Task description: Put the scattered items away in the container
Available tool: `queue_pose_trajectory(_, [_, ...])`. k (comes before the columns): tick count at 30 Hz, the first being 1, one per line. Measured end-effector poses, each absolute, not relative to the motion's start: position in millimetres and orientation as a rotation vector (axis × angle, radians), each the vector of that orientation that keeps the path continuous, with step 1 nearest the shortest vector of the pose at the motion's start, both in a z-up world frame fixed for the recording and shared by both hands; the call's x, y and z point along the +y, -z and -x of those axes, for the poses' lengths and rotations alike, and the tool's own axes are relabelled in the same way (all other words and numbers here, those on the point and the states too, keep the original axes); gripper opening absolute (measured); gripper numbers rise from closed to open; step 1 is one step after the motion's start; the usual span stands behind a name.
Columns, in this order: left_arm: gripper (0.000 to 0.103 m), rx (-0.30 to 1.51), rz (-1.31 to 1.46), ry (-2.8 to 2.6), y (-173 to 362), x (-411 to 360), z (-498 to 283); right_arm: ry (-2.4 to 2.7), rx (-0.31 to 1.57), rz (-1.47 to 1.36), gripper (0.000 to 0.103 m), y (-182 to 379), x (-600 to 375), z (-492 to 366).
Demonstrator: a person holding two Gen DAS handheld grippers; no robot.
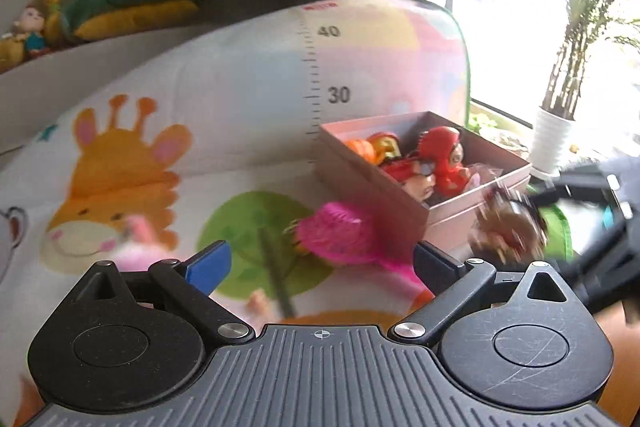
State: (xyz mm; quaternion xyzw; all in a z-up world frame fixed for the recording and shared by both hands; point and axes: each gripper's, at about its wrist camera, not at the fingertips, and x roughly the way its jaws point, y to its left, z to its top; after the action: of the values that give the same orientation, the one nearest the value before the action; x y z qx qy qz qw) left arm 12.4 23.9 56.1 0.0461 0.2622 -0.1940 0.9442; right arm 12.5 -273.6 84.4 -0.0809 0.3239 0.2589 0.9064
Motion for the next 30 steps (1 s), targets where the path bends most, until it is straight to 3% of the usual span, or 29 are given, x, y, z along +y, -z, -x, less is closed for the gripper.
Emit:
queue_pose_trajectory(4, [0.1,0.574,-0.193,0.403,-46,-6,-37,-0.514,0.702,0.102,0.083,-66,-291,-11])
queue_pose_trajectory(15, [0.1,0.639,-0.476,0.579,-17,-51,-103,-0.428,0.65,-0.114,0.102,-37,-316,-7])
queue_pose_trajectory(20, [0.102,0.713,-0.508,0.655,-6,-54,-116,-0.443,0.666,-0.126,0.103,-30,-310,-9])
queue_pose_trajectory(30, [0.101,0.674,-0.568,0.752,-7,-49,-40,-0.149,0.419,-0.315,0.103,-68,-381,-33])
